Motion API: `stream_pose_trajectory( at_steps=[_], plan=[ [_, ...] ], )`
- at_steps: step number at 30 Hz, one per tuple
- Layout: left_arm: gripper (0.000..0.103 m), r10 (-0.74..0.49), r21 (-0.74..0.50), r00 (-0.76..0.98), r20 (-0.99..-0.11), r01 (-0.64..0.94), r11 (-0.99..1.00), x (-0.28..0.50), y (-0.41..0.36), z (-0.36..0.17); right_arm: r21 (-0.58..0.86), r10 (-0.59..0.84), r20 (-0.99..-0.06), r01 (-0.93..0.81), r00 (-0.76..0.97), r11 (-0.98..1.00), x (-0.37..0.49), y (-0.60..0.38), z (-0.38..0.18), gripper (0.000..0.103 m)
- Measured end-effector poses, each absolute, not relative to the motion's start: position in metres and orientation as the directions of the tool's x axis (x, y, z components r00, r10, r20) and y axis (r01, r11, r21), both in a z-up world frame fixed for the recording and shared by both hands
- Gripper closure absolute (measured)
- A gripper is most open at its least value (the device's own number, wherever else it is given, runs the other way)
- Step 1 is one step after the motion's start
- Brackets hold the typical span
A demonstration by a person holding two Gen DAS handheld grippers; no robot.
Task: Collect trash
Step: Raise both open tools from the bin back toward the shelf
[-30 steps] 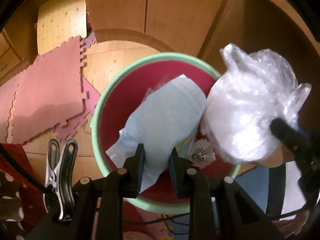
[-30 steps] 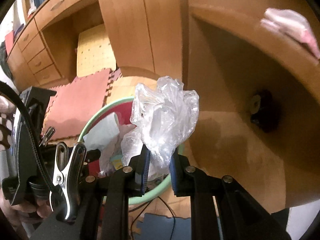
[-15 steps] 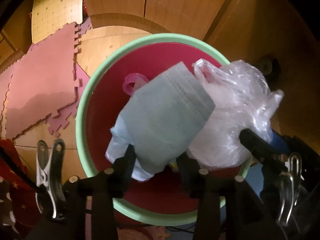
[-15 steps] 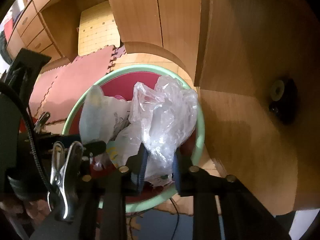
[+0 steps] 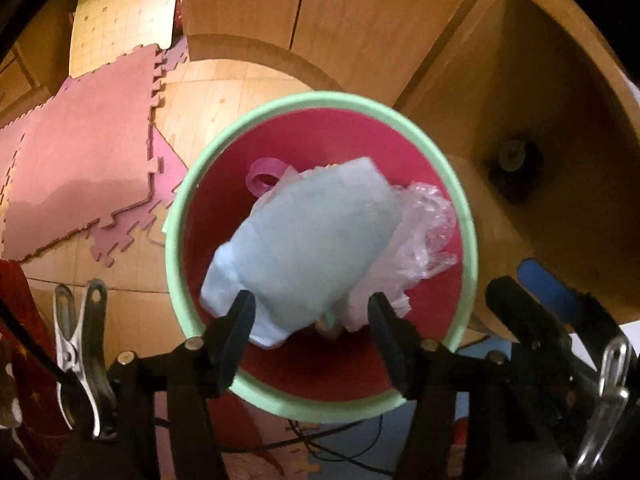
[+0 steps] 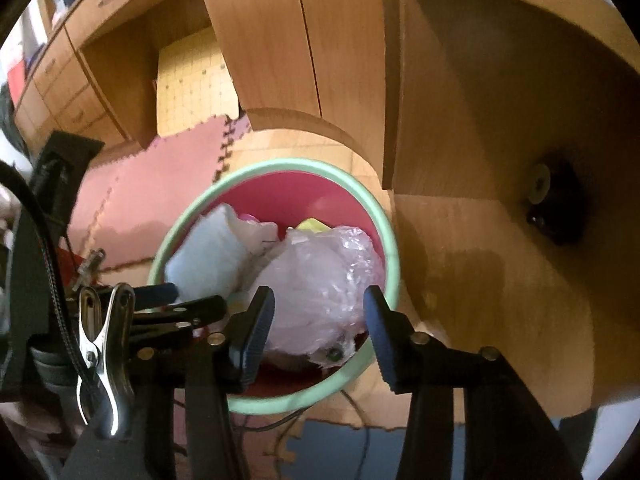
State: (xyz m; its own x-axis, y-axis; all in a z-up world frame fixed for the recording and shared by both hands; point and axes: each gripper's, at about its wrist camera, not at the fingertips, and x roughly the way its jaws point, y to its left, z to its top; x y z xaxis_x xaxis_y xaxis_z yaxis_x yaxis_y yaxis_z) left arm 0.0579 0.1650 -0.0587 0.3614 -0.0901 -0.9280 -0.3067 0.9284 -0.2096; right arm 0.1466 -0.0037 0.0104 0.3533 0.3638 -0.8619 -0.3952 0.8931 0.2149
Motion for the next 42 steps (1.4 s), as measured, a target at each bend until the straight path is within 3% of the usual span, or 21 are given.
stream_pose_trajectory(
  at_steps=[5, 17, 42],
  plan=[
    [0.031, -0.098, -0.224, 0.39, -0.916, -0.292, 0.93, 0.047, 0.158, -0.042, 0.25, 0.405, -0.833, -0.396, 0.378, 0.884, 0.133, -0.011, 0.033, 0.056],
    [0.03, -0.096, -0.239, 0.49, -0.867, -0.238, 0.941, 0.031, 0.139, 0.018, 0.313, 0.473, -0.753, -0.383, 0.457, 0.869, 0.106, -0.035, 0.085, 0.056],
    [0.026, -0.163, -0.263, 0.553, -0.817, -0.105, 0.959, 0.009, 0.075, 0.1, 0.359, 0.47, -0.649, -0.304, 0.598, 0.882, 0.068, -0.121, 0.171, 0.056]
  ],
)
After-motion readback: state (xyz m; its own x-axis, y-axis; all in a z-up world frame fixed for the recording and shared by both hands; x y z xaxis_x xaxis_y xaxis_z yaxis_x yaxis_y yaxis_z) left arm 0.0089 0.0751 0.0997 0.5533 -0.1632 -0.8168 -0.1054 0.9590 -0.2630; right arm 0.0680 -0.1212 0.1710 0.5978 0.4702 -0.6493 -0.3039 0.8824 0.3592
